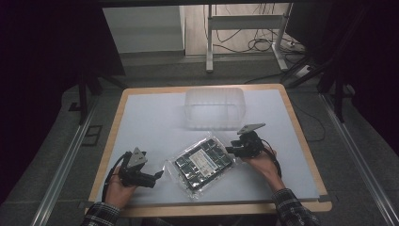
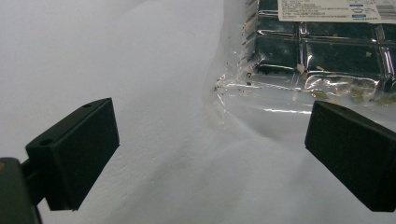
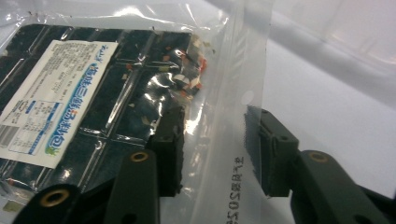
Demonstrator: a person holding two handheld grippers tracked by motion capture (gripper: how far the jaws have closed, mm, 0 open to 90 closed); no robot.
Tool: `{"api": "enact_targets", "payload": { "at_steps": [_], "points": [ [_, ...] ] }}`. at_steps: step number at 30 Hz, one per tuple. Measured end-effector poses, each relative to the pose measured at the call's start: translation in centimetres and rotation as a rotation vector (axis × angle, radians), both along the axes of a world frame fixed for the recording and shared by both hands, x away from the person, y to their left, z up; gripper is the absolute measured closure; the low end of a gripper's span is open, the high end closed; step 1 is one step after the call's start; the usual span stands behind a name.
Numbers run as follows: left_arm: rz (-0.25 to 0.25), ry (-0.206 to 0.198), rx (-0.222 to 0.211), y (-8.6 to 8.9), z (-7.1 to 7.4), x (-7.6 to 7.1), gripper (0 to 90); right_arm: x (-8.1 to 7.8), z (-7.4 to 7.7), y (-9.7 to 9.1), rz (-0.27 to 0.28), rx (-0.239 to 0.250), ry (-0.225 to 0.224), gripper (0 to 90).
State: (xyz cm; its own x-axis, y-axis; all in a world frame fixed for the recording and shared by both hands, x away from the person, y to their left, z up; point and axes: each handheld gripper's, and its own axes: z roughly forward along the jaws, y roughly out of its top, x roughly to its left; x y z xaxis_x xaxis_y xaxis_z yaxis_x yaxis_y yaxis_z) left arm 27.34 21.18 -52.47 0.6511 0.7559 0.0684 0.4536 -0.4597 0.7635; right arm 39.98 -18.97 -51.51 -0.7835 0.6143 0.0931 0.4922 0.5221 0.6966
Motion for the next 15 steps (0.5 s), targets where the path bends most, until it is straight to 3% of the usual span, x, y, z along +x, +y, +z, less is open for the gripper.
{"api": "enact_targets", "payload": {
  "at_steps": [8, 10, 11, 15],
  "points": [
    [-0.002, 0.003, 0.005, -0.1, -0.1, 0.0, 2.5, -0.5, -0.3, 0.5, -0.011, -0.042, -0.014, 67.7],
    [-0.002, 0.006, 0.004, -0.1, -0.1, 0.0, 2.5, -0.6, 0.1, 0.4, 0.012, 0.032, 0.0, 70.4],
    [-0.002, 0.006, 0.004, -0.1, -0.1, 0.0, 2.5, -0.6, 0.1, 0.4, 0.012, 0.032, 0.0, 70.4],
    [-0.003, 0.005, 0.005, -0.1, -0.1, 0.0, 2.5, -0.9, -0.4, 1.3, 0.023, -0.045, -0.013, 73.4]
  ]
}}
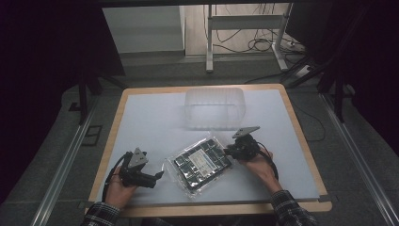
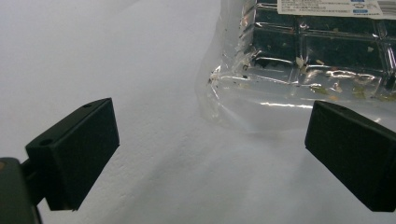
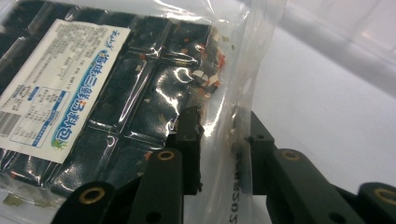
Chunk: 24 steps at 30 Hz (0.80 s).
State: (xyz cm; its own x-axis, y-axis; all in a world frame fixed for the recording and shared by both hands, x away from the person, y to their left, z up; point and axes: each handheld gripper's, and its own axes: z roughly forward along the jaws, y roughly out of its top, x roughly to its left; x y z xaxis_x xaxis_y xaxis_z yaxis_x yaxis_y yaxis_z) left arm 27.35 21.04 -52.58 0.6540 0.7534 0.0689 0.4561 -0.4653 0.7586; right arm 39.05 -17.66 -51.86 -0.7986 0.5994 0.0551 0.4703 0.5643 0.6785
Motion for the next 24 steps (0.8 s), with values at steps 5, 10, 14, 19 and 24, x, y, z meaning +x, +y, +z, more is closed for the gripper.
{"api": "enact_targets", "payload": {
  "at_steps": [5, 10, 14, 19, 24],
  "points": [
    [-0.004, 0.0, 0.008, 0.0, 0.0, 0.0, 2.5, 0.2, -0.2, -0.1, -0.025, 0.006, 0.026, 81.5],
    [-0.003, 0.001, 0.007, -0.1, 0.0, 0.0, 2.5, 0.4, -0.1, -0.2, -0.047, 0.024, 0.059, 88.7],
    [-0.001, -0.008, 0.007, 0.0, 0.1, 0.0, 2.5, 0.4, 0.3, -0.5, -0.059, 0.058, 0.079, 89.0],
    [0.003, -0.013, -0.008, 0.2, 0.2, -0.1, 2.5, 0.3, 0.8, -0.5, -0.064, 0.071, 0.082, 89.0],
    [0.003, -0.013, -0.029, 0.3, 0.2, -0.1, 2.1, 0.1, 1.9, -0.8, -0.06, 0.108, 0.074, 88.9]
  ]
}}
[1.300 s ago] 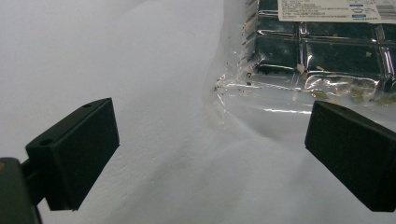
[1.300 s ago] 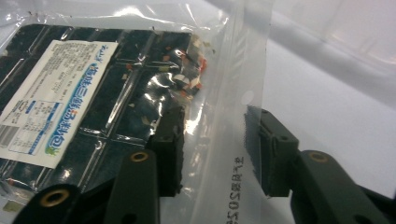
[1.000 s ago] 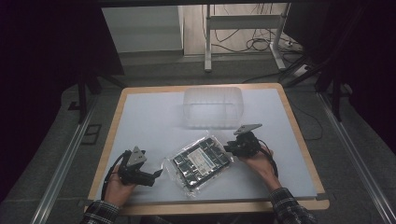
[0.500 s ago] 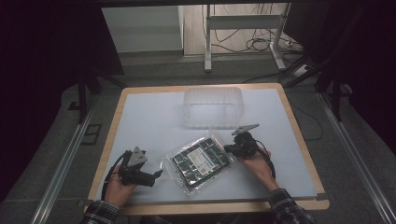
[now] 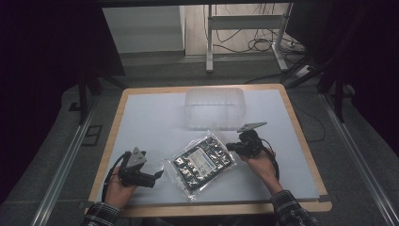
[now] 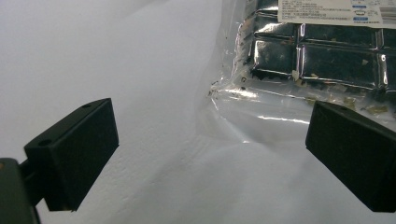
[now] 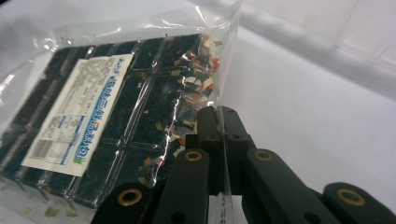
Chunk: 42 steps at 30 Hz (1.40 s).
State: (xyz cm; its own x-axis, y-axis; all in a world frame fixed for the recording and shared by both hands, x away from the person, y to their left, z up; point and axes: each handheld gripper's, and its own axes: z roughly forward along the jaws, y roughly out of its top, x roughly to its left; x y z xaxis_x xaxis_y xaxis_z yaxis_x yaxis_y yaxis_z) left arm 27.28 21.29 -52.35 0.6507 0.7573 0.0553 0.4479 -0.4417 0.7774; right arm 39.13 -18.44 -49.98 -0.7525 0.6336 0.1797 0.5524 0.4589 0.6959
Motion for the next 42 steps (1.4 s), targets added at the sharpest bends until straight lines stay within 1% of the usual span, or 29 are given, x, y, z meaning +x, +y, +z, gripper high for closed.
{"api": "enact_targets", "payload": {
  "at_steps": [3, 4, 7, 11, 15, 17, 19, 20, 21, 26, 27, 28, 29, 30, 35, 39, 42],
  "points": [
    [-0.009, -0.001, -0.012, 0.1, 0.1, 0.0, 1.5, -0.2, 0.6, -0.1, 0.004, 0.013, -0.008, 88.9],
    [-0.014, -0.002, -0.022, 0.1, 0.1, 0.0, 1.5, -0.2, 0.6, -0.1, 0.004, 0.013, -0.008, 88.9],
    [-0.025, -0.018, -0.051, 0.3, 0.3, -0.1, 0.8, -0.4, 1.3, -0.1, 0.0, 0.031, -0.002, 88.9],
    [-0.022, -0.021, -0.049, 0.3, 0.3, -0.1, 0.7, -0.5, 1.8, -0.1, 0.0, 0.039, -0.002, 89.0],
    [-0.019, -0.024, -0.044, 0.2, 0.3, -0.1, 0.5, -0.9, 3.1, -0.2, 0.013, 0.076, -0.009, 88.9],
    [-0.018, -0.024, -0.042, 0.2, 0.3, -0.1, 0.3, -1.1, 3.7, -0.1, 0.019, 0.083, -0.02, 88.9],
    [-0.019, -0.026, -0.042, 0.2, 0.4, -0.1, 0.1, -1.4, 4.3, 0.1, 0.02, 0.086, -0.02, 88.8],
    [-0.019, -0.026, -0.042, 0.2, 0.4, -0.1, 0.1, -1.4, 4.3, 0.1, 0.02, 0.086, -0.02, 88.8],
    [-0.02, -0.028, -0.043, 0.2, 0.4, -0.1, 0.1, -1.6, 5.0, 0.4, 0.03, 0.075, -0.03, 88.8],
    [-0.022, -0.034, -0.044, 0.1, 0.4, -0.2, 0.0, -1.8, 6.6, 1.1, 0.055, 0.068, -0.054, 88.9],
    [-0.022, -0.034, -0.044, 0.1, 0.4, -0.2, 0.0, -1.8, 6.6, 1.1, 0.055, 0.068, -0.054, 88.9],
    [-0.024, -0.035, -0.044, 0.1, 0.4, -0.2, 0.0, -1.9, 7.2, 1.4, 0.055, 0.076, -0.052, 88.9],
    [-0.024, -0.035, -0.042, 0.1, 0.4, -0.2, 0.0, -1.9, 7.2, 1.4, 0.055, 0.076, -0.052, 88.9],
    [-0.027, -0.035, -0.038, 0.1, 0.4, -0.2, 0.0, -1.9, 8.1, 1.6, 0.057, 0.087, -0.042, 89.0],
    [-0.032, -0.04, -0.032, -0.1, 0.4, -0.2, 0.0, -2.0, 9.9, 2.1, 0.081, 0.111, -0.046, 89.0],
    [-0.03, -0.046, -0.031, 0.0, 0.5, -0.2, 0.0, -2.1, 11.7, 2.4, 0.104, 0.128, -0.059, 89.1],
    [-0.029, -0.046, -0.031, 0.0, 0.5, -0.2, 0.0, -2.1, 13.1, 2.6, 0.117, 0.134, -0.078, 89.1]
  ]
}}
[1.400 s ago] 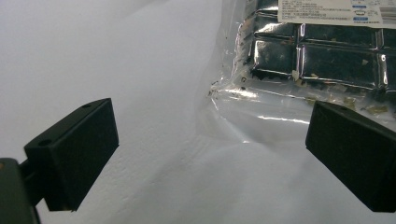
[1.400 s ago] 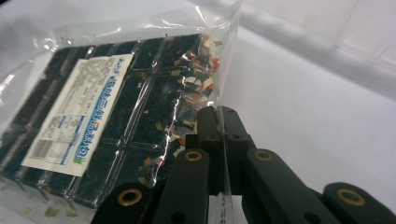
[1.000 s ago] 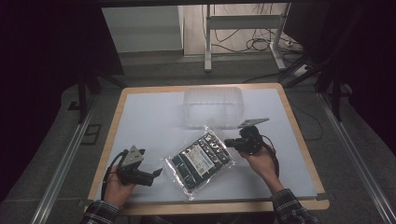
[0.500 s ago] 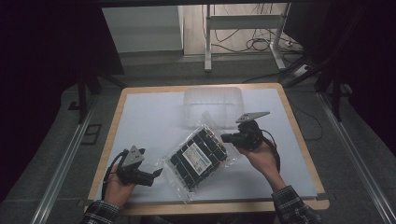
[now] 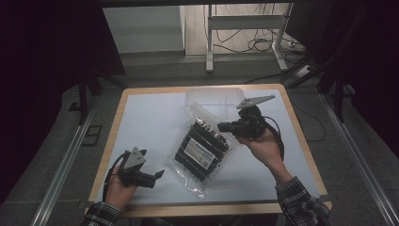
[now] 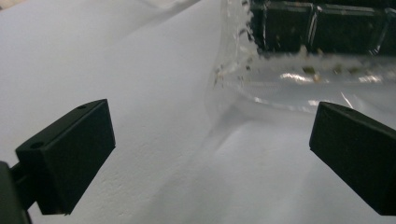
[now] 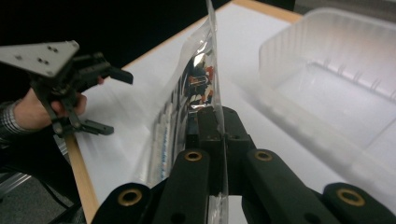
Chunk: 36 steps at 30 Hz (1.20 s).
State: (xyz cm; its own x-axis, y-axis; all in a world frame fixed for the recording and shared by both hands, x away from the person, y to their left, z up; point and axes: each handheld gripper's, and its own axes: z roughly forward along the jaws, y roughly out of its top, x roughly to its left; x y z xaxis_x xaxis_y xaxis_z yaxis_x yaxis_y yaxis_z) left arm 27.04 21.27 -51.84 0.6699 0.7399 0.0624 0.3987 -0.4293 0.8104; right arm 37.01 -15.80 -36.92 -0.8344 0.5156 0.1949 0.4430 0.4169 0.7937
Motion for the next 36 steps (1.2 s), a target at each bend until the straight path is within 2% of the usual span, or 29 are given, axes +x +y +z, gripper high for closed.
{"api": "enact_targets", "payload": {
  "at_steps": [10, 12, 16, 19, 28, 36],
  "points": [
    [-0.002, -0.003, 0.002, 0.0, 0.0, 0.0, 0.0, -0.5, 3.8, 0.8, 0.027, 0.005, -0.057, 89.2],
    [-0.003, -0.002, 0.003, 0.0, 0.0, 0.0, 0.0, -0.5, 3.9, 0.8, 0.028, 0.004, -0.064, 89.1],
    [-0.001, -0.001, 0.002, 0.0, 0.0, 0.1, 0.0, 0.0, 5.0, 0.5, -0.006, -0.007, -0.096, 89.2],
    [0.002, -0.003, 0.003, 0.0, 0.0, 0.1, 0.0, 0.2, 5.4, 0.3, -0.017, -0.005, -0.099, 89.2],
    [-0.001, -0.009, -0.012, 0.1, 0.0, 0.0, 0.0, 1.5, 7.0, -0.6, -0.039, 0.052, -0.092, 89.1],
    [-0.007, -0.016, -0.007, 0.1, 0.0, 0.0, 0.0, 2.8, 8.2, -1.1, -0.074, 0.061, -0.102, 89.1]
  ]
}}
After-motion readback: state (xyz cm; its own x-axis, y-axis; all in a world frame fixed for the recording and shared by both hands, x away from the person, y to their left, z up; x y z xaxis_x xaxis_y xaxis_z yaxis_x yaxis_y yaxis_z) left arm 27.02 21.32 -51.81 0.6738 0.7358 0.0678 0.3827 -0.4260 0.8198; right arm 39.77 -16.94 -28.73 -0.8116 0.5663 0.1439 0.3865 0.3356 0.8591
